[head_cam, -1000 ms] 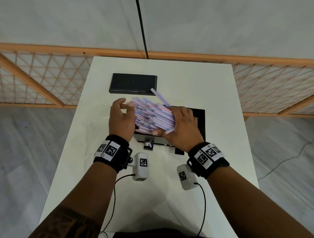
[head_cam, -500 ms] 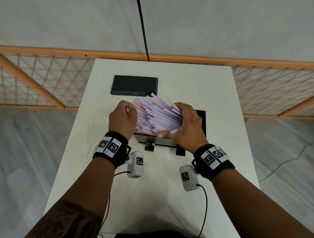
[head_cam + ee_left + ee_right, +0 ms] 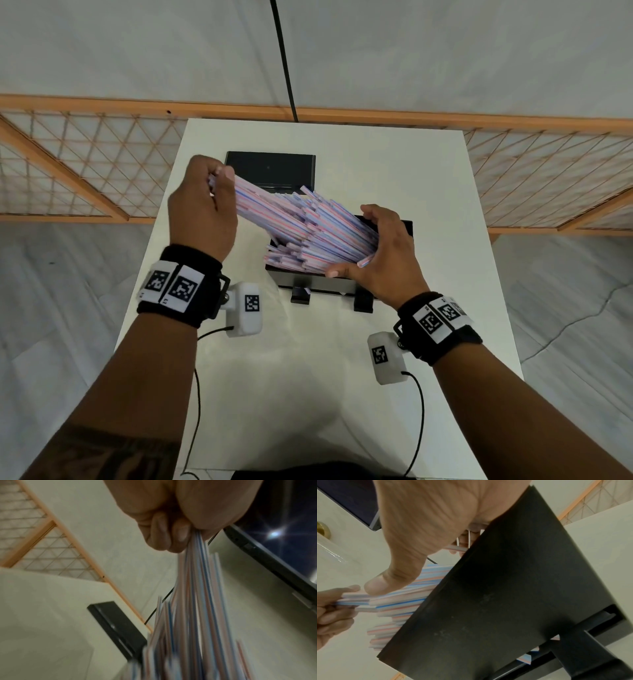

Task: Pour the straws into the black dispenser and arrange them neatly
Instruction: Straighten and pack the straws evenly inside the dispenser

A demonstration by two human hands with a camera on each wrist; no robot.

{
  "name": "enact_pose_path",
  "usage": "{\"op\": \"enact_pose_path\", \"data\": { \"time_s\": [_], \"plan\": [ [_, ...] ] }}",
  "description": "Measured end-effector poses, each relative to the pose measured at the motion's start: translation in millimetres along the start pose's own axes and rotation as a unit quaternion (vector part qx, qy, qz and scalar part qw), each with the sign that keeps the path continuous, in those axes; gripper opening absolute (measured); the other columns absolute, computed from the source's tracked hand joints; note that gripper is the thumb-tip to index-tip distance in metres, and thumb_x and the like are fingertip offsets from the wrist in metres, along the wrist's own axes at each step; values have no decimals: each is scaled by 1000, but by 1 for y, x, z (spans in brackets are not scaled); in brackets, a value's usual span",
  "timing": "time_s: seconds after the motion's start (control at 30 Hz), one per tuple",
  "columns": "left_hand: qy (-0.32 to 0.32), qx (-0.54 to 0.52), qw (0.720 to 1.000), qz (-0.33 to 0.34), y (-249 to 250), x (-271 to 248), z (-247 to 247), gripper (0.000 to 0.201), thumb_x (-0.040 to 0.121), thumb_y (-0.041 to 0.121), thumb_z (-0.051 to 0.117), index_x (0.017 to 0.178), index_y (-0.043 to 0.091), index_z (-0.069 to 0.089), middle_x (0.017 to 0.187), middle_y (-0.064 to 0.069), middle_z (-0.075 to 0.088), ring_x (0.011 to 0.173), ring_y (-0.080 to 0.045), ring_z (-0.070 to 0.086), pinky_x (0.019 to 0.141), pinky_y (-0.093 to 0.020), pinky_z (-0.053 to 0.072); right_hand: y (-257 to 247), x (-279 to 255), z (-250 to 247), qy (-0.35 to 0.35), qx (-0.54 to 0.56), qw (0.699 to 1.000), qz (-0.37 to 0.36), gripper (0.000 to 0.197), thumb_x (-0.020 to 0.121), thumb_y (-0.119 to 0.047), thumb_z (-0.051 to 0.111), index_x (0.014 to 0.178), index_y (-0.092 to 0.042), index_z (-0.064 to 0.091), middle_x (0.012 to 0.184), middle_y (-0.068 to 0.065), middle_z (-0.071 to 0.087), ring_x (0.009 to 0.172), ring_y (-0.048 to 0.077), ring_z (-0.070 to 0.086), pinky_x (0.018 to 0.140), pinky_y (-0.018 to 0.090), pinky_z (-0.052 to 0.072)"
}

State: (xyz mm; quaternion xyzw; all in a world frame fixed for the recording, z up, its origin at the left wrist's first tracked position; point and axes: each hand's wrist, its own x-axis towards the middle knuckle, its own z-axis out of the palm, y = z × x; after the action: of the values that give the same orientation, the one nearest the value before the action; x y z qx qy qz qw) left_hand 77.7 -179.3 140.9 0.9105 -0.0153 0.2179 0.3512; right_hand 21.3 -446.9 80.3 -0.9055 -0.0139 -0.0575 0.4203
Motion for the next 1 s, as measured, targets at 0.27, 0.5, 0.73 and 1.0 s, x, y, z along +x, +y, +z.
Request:
{"op": "enact_pose_path", "data": {
  "time_s": [0.27, 0.5, 0.73, 1.0],
  "plan": [
    [24, 32, 997, 70, 5, 25, -44, 32, 107, 35, 39, 103, 7, 56, 76, -4, 58, 63, -22, 52, 57, -28, 31, -1, 4, 0, -47, -26, 998, 14, 117, 46, -83, 78, 140, -23, 45, 133, -6, 53, 121, 14, 52, 106, 48, 45],
    [62, 28, 997, 42, -15, 46, -68, 28, 103, 57, 32, 95, 35, 47, 77, 1, 55, 66, -30, 59, 62, -45, 50, 2, 6, 0, -67, -39, 997, 13, 123, 40, -85, 78, 142, -25, 44, 128, -8, 53, 118, 13, 52, 104, 48, 46],
    [79, -67, 993, -52, -84, 82, -85, 47, 94, 73, 35, 91, 28, 47, 70, 5, 41, 61, -34, 47, 55, -49, 51, -5, 5, 7, -105, -179, 978, 25, 148, 34, -94, 66, 154, -22, 19, 145, 0, 36, 131, 25, 36, 106, 51, 35],
    [60, -182, 981, -14, 20, 34, -54, 18, 105, 39, 42, 93, 27, 47, 64, 2, 48, 43, -11, 44, 41, -29, 37, 3, 7, -33, -108, -71, 991, 25, 120, 41, -67, 92, 143, -25, 46, 134, -2, 48, 121, 12, 50, 105, 19, 42]
  ]
}}
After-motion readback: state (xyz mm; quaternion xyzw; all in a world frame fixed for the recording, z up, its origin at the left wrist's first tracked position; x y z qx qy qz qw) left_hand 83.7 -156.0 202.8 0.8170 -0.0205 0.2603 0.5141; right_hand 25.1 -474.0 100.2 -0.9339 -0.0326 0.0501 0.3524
